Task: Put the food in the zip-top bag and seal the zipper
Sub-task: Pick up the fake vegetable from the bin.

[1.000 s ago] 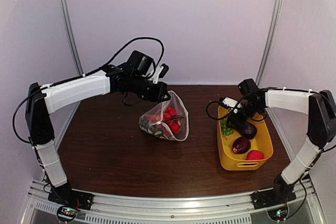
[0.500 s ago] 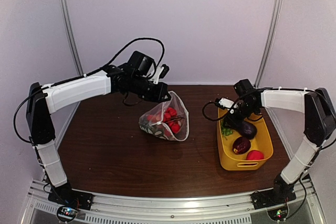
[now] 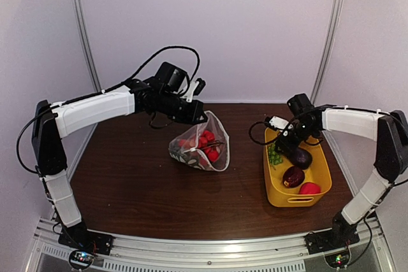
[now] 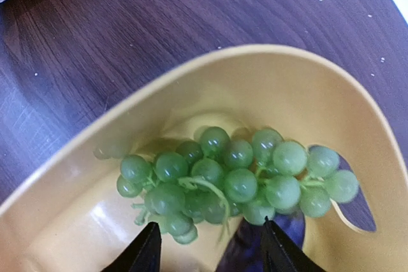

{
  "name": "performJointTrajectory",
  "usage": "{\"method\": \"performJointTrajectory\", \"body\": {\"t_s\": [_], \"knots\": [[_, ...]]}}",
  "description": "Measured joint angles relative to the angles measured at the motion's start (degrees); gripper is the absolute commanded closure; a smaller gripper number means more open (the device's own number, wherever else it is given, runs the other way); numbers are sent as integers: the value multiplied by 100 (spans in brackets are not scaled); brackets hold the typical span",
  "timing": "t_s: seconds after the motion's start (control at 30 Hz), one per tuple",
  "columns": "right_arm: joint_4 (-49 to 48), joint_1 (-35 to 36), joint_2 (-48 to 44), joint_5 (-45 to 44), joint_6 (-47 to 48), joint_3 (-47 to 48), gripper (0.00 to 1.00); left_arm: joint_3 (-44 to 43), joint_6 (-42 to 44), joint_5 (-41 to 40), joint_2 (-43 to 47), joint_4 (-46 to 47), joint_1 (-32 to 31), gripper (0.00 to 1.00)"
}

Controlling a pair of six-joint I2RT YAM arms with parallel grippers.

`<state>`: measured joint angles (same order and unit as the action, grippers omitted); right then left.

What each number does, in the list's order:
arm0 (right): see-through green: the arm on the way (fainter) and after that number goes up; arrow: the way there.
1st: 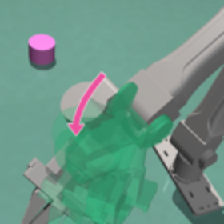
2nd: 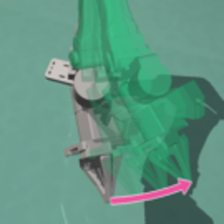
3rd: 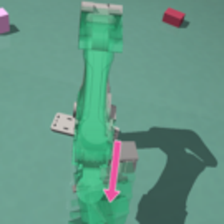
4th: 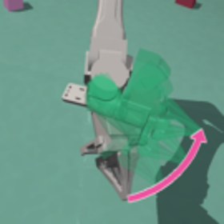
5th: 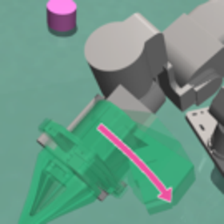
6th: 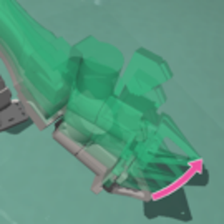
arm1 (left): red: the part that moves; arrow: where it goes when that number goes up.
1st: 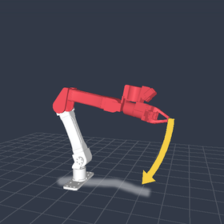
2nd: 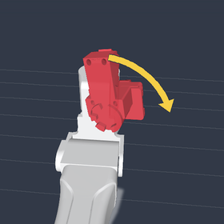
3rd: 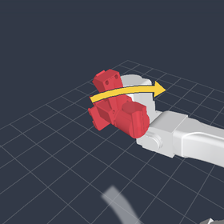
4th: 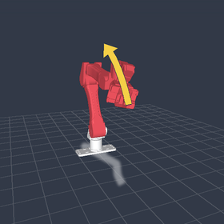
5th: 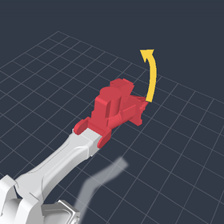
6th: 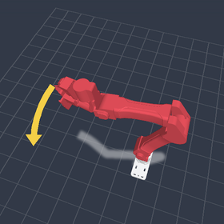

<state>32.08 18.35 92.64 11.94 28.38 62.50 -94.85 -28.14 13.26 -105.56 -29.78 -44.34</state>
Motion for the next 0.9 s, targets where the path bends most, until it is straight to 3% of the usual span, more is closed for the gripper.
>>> {"method": "performJointTrajectory", "body": {"t_s": [0.23, 0.5, 0.73, 0.9], "knots": [[243, -236, -874, -748, 175, -389, 32, 0, 0, 2, -2, -2, 0, 100], [527, -474, -372, -1410, 125, -588, 29, 0, 0, 31, -46, -4, 0, 100], [557, -463, -243, -1596, -87, -514, 52, 2, -2, 66, -46, -2, 0, 100], [994, -468, -603, -1591, -140, -431, 58, 2, 0, 68, -46, -2, 0, 100]]}}
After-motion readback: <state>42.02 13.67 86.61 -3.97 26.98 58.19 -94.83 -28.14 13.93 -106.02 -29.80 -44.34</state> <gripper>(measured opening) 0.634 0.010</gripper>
